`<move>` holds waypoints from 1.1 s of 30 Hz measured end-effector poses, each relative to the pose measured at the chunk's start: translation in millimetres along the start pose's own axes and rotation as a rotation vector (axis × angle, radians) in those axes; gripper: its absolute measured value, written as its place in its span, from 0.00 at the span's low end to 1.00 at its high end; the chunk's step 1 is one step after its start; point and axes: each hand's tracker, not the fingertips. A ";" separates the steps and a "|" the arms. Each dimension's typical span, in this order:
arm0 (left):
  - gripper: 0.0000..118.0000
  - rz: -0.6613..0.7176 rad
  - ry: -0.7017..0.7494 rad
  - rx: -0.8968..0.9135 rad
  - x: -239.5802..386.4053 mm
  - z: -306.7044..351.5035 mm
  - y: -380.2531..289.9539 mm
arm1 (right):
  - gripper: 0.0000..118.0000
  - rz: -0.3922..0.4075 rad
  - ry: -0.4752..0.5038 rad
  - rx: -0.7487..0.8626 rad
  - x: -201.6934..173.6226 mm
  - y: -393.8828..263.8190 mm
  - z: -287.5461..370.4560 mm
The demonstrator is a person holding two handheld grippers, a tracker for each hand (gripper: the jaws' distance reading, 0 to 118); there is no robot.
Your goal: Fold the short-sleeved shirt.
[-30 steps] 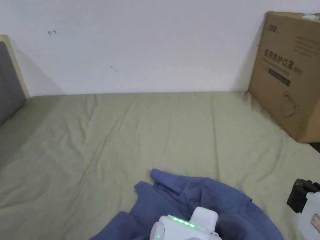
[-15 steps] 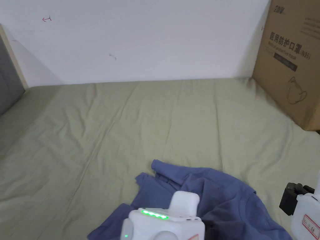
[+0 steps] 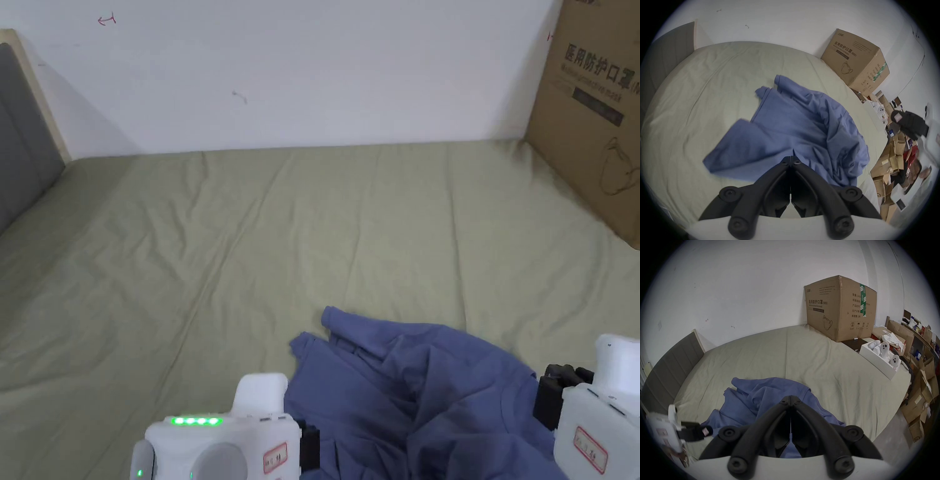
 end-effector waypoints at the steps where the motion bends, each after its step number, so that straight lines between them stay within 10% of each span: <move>1: 0.00 -0.013 0.004 0.000 0.0 -3.9 12.2 | 0.00 0.004 0.001 -0.003 0.7 -0.4 -2.0; 5: 0.74 -0.055 0.055 0.024 -10.3 -28.9 73.5 | 0.00 0.009 -0.010 -0.026 9.7 -2.1 -15.2; 6: 0.78 -0.057 0.064 0.026 -16.2 -37.4 89.7 | 0.00 0.009 -0.016 -0.035 12.3 -2.5 -19.1; 16: 0.75 0.022 0.089 -0.123 -53.6 -140.4 136.3 | 0.00 0.006 -0.082 -0.137 24.1 -11.7 -61.0; 19: 0.15 0.034 0.070 -0.130 -55.7 -159.3 114.2 | 0.00 0.008 -0.092 -0.158 26.1 -13.4 -71.0; 21: 0.08 0.054 0.089 -0.033 -61.3 -152.5 98.9 | 0.00 0.002 -0.089 -0.169 25.7 -12.4 -73.0; 33: 0.07 -0.004 0.012 -0.002 -51.9 -109.3 112.4 | 0.00 0.120 0.105 -0.200 17.2 42.7 -113.2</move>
